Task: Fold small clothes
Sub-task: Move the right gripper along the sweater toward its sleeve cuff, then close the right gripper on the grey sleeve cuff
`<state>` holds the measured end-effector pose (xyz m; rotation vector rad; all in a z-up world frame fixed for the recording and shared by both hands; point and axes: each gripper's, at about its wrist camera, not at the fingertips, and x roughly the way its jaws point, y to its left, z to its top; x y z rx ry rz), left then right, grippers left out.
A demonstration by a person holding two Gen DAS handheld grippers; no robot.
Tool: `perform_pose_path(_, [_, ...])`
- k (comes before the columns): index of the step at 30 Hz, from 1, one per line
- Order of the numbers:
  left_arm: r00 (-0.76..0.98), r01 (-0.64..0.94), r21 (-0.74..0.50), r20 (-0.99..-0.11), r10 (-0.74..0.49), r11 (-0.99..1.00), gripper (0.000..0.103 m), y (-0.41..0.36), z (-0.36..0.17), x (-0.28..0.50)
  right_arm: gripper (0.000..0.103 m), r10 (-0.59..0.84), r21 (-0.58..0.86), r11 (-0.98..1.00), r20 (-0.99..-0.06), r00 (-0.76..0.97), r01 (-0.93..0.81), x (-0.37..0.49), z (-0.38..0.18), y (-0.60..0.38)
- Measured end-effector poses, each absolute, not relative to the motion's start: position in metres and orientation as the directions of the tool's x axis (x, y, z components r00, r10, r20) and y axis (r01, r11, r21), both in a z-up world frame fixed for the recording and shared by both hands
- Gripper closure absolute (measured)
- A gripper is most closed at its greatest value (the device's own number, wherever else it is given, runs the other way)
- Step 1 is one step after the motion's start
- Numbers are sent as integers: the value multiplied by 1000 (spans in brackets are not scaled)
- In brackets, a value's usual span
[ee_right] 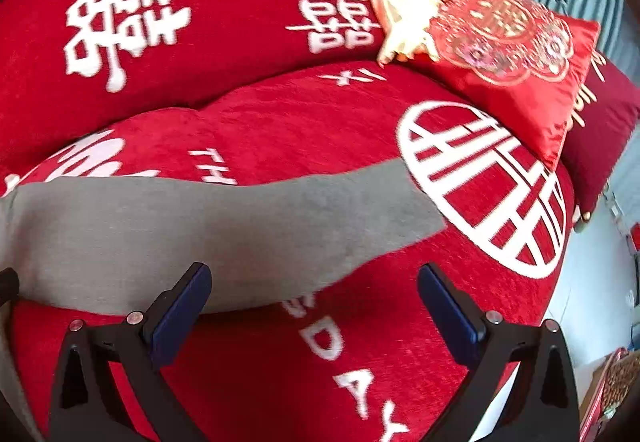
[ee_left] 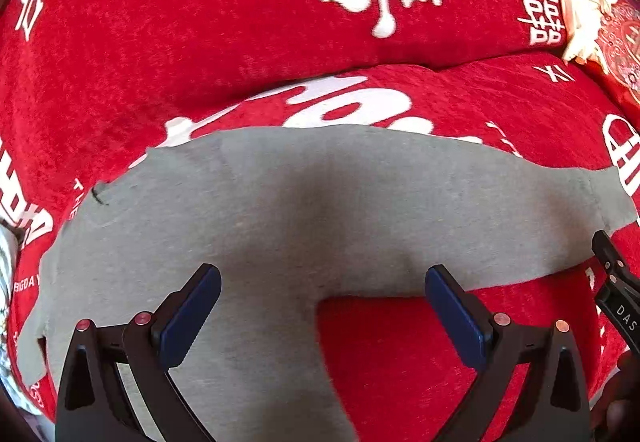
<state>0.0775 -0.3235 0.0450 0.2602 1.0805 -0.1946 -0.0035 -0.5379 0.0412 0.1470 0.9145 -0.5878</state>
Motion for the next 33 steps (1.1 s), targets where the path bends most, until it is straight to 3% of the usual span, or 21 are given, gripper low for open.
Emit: perform_pose_path(33, [452, 342, 115, -890, -56, 932, 1, -372, 33, 88, 3, -396, -64, 796, -807, 438, 602, 9, 12, -610])
